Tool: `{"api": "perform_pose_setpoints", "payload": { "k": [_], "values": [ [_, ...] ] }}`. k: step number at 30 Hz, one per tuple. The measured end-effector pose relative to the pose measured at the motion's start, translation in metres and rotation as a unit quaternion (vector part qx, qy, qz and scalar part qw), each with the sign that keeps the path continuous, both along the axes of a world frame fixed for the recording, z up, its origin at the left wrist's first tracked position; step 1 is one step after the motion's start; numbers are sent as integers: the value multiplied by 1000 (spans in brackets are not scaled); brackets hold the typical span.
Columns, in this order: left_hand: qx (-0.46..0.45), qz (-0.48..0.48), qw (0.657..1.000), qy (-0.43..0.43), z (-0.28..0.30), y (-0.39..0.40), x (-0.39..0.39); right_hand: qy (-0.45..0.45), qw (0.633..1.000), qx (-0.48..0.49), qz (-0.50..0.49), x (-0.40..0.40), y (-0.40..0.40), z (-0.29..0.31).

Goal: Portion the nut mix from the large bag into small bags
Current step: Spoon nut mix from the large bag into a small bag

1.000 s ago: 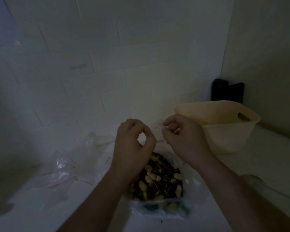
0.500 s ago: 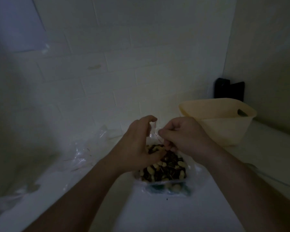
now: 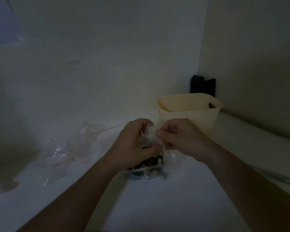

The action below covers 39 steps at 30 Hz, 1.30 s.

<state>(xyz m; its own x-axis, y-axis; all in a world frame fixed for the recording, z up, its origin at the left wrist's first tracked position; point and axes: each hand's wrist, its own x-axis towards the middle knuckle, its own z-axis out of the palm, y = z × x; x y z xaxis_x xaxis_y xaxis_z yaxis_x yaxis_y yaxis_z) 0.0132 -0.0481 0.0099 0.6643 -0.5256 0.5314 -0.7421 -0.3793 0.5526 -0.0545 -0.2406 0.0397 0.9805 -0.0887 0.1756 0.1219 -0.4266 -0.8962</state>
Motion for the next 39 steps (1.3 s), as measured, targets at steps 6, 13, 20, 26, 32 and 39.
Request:
{"api": "perform_pose_setpoints", "payload": {
  "k": [6, 13, 20, 26, 32, 39],
  "values": [
    [35, 6, 999, 22, -11, -24, -7, -11, 939, -309, -150, -44, -110, -21],
    [56, -24, 998, -10, -4, -56, -33, 65, 890, -433, -127, -86, -168, -72],
    [30, 35, 998, -45, 17, -25, -29, -29, 932, -338, -127, -83, -152, -52],
    [0, 100, 995, -15, 12, 36, 3, 16, 963, 266, -30, -55, -74, 13],
    [29, 108, 994, 11, -16, 54, 28, -125, 985, 72, -94, 5, -12, -15],
    [6, 127, 991, 45, -47, 54, 40, -163, 977, 124, -58, 47, 17, -35]
  ]
}}
